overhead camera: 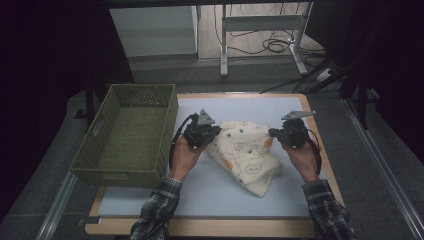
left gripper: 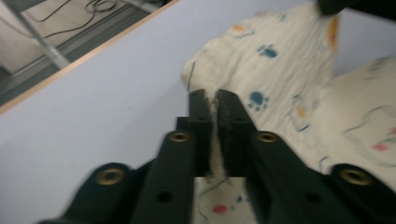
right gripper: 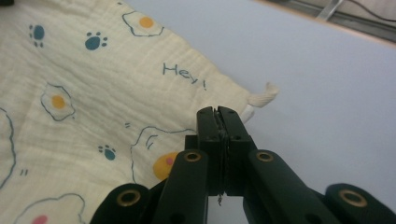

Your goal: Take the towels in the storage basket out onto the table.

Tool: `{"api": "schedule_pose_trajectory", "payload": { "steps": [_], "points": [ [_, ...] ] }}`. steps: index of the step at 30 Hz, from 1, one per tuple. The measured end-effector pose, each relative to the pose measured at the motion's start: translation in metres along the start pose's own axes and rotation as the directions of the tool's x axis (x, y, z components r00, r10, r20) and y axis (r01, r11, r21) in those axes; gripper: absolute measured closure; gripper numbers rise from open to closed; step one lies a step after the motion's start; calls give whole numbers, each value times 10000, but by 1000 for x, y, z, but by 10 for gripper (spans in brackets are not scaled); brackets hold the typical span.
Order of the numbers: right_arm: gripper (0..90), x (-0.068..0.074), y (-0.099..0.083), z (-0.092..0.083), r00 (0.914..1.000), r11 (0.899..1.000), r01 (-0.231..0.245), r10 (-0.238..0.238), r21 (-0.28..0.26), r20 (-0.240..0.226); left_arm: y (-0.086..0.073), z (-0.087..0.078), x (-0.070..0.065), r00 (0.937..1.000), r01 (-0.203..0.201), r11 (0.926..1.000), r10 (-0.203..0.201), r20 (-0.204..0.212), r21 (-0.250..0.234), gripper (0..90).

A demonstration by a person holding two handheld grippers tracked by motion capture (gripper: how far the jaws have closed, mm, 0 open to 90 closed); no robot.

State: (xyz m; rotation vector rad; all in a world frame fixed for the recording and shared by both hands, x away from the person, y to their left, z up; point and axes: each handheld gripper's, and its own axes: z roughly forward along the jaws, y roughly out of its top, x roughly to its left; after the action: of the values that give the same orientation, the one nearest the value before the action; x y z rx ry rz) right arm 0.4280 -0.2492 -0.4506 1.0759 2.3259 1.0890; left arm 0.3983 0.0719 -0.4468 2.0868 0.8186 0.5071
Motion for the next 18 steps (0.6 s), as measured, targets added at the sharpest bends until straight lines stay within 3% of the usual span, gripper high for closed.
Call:
{"api": "schedule_pose_trajectory", "payload": {
  "steps": [1, 2, 3, 6, 8, 9, 12, 18],
  "points": [
    [888, 0, 0, 0, 10000, 10000, 0, 0, 0, 0, 3, 6, 2, 9997, -86, 9997, 92, -243, 244, 815],
    [864, -8, 3, 5, 9974, 9998, 76, -90, 199, 710, 5, 17, 6, 9980, -137, 9982, 173, -614, 587, 669],
    [846, -13, 3, 7, 9961, 9994, -112, 83, 330, 877, 3, 19, 8, 9979, -13, 9982, 51, -648, 592, 643],
    [816, -20, -3, 8, 9966, 9980, -550, 530, 304, 638, -4, 19, 9, 9984, 198, 9986, -171, -531, 501, 596],
    [797, -20, -10, 5, 9978, 9984, -435, 416, 354, 510, -13, 17, 9, 9982, 318, 9981, -290, -533, 518, 581],
    [776, -18, -17, 1, 9988, 9984, -327, 310, 452, 377, -22, 14, 10, 9974, 566, 9968, -541, -469, 559, 578],
    [758, -13, -28, -8, 9991, 9983, -409, 412, 411, -75, -30, 10, 10, 9962, 842, 9951, -828, -283, 520, 577],
    [714, -1, -45, -27, 9986, 9985, -137, 163, 531, -494, -54, 4, 2, 9956, 940, 9924, -935, -101, 795, 558]
  ]
}}
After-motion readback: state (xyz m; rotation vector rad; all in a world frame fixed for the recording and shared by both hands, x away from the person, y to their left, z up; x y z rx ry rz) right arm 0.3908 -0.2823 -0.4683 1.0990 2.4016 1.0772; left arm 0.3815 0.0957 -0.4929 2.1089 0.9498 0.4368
